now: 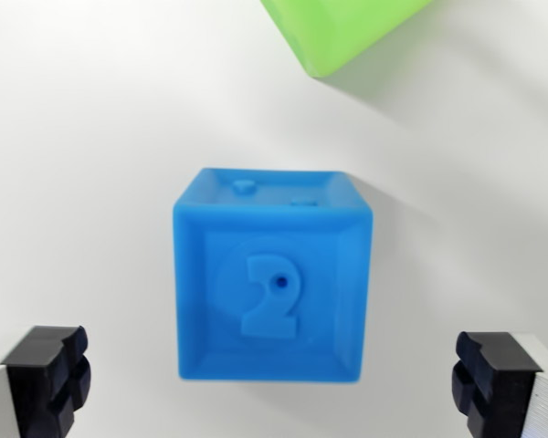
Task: Stack cube
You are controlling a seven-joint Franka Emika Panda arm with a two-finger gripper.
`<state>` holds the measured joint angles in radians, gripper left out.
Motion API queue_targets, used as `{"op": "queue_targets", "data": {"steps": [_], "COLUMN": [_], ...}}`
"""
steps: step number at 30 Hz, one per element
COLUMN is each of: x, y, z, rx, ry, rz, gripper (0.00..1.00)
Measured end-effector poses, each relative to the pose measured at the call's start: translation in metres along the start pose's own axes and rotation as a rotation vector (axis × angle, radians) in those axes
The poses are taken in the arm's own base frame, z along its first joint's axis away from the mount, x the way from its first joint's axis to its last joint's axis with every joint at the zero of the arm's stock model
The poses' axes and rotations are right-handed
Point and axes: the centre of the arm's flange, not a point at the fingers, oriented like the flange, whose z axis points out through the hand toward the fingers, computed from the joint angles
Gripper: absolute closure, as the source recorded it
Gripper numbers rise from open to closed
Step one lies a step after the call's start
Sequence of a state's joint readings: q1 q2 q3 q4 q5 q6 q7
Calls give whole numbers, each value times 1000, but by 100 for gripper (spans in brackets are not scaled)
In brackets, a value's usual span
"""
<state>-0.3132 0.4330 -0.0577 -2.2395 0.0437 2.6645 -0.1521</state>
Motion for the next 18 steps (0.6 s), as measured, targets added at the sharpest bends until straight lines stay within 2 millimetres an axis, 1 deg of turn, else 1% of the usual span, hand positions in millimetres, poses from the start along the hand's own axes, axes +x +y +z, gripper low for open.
{"op": "queue_targets", "data": {"steps": [8, 18], "x": [0, 0], "y": [0, 0], "z": [26, 49], "rx": [-1, -1], "ry": [1, 1], "rz": [-2, -2], "gripper": [0, 0]}}
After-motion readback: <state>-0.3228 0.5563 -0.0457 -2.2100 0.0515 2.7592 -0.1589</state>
